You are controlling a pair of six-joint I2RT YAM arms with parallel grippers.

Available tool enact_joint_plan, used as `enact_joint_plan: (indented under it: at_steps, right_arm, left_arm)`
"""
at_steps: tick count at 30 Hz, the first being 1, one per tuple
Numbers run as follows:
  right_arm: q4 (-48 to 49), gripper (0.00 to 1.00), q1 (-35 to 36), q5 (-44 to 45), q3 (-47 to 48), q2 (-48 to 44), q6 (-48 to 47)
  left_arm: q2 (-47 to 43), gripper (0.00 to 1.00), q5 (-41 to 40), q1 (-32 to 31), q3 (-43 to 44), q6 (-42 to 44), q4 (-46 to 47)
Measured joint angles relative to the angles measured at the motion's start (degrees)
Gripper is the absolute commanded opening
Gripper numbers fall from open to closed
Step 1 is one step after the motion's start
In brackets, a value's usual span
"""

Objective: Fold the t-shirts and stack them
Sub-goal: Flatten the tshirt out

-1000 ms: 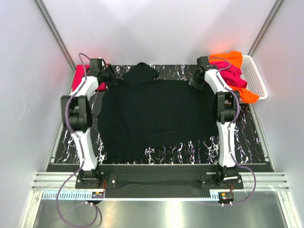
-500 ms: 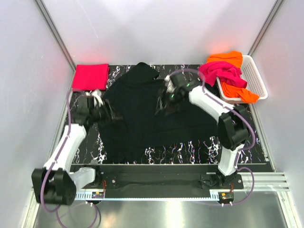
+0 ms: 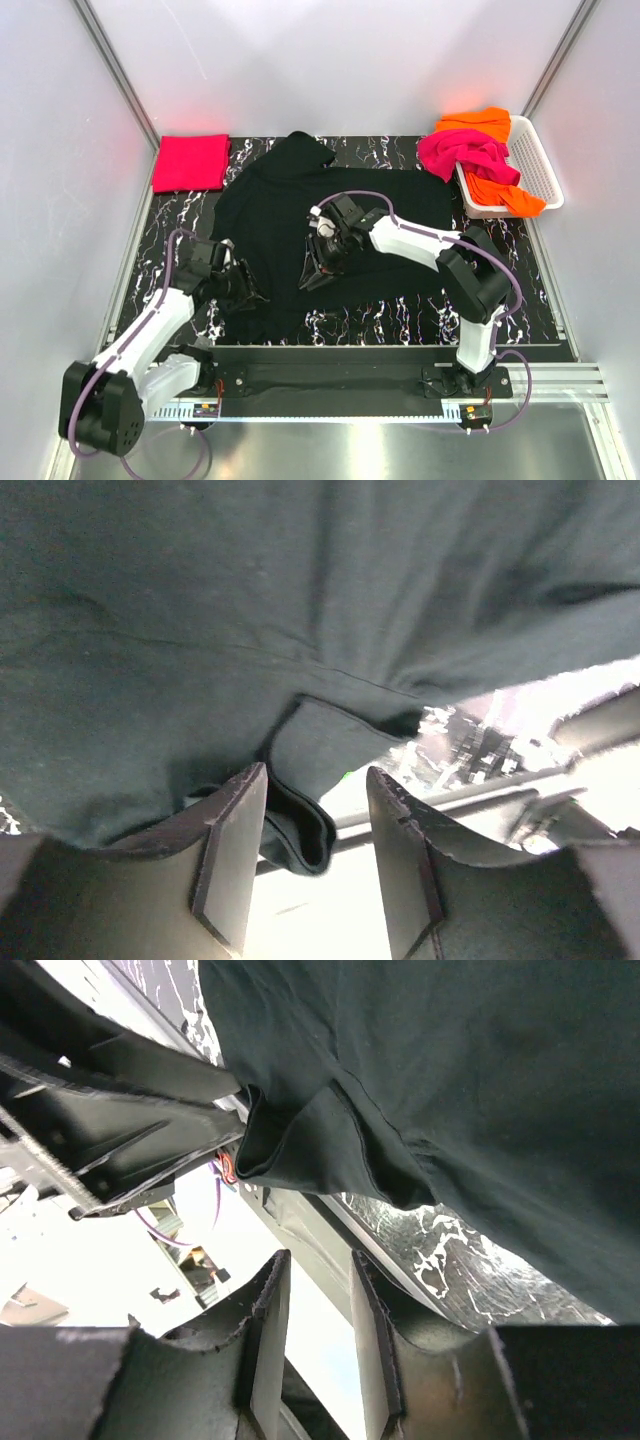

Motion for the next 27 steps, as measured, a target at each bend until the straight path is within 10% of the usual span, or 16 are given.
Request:
enact_joint_plan:
  at_steps: [10,20,27]
  right_arm:
    - [2.0,0.38,0.3,0.7,-8.4,-2.4,2.3]
    - [4.6,0.39,0.3,1.8,-12.3,-4.6,3.3]
    - [5.0,0.48,0.3,1.3,-10.1,-3.3,3.6]
  left_arm:
    - [6.5,0.41,-2.9,-8.7,-1.5,-4.5,0.8]
    - [-18.9,0.35,5.5,-28.9,-6.5,-22.4,-2.4]
    - [-26.3,0.42,-6.8,-30.2,9.0,-26.1,-16.4]
